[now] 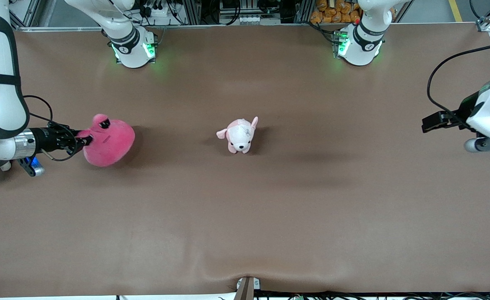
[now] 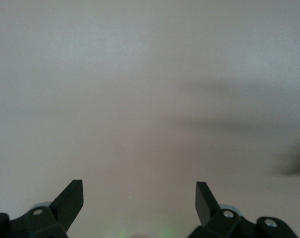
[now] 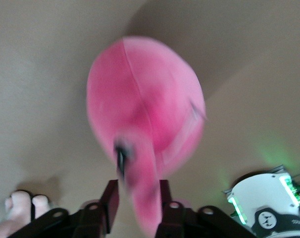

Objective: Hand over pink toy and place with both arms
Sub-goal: 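Lower the pink toy onto the table with the right gripper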

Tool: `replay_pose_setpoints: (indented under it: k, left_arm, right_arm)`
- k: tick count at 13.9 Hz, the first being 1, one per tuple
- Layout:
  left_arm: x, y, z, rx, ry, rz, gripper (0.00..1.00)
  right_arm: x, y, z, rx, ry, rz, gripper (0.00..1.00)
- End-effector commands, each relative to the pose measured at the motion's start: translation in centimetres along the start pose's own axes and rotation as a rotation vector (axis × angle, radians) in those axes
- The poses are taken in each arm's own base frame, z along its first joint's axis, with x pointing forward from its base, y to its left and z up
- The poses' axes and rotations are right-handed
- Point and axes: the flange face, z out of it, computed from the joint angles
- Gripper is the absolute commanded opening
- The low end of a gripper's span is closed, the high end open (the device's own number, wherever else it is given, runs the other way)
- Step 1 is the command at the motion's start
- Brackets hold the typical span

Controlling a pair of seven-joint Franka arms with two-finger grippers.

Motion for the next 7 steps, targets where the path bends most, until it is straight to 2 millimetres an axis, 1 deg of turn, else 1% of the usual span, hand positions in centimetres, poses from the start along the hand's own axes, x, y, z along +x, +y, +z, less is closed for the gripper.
replay_pose_setpoints:
  k: [1, 3, 4, 7]
  left_arm:
    - [-1.0, 1.0, -1.4, 0.029, 0.050, 0.029, 1.00]
    - [-1.7, 1.0, -3.0, 0.034, 0.085, 0.026, 1.00]
    - [-2.4, 1.2, -4.2, 0.039, 0.103, 0.027, 1.00]
    - [-2.8, 1.5, -5.7, 0.039, 0.128, 0.029, 1.00]
  right_arm:
    - [-1.0, 0.1, -0.5, -0.014, 0.019, -0.052, 1.00]
    - [-1.6, -0.8, -1.2, -0.011, 0.040, -0.092, 1.00]
    - [-2.2, -1.7, -2.1, -0.013, 0.058, -0.126, 1.00]
    - [-4.6, -3.2, -4.6, -0.078, 0.118, -0.280, 1.00]
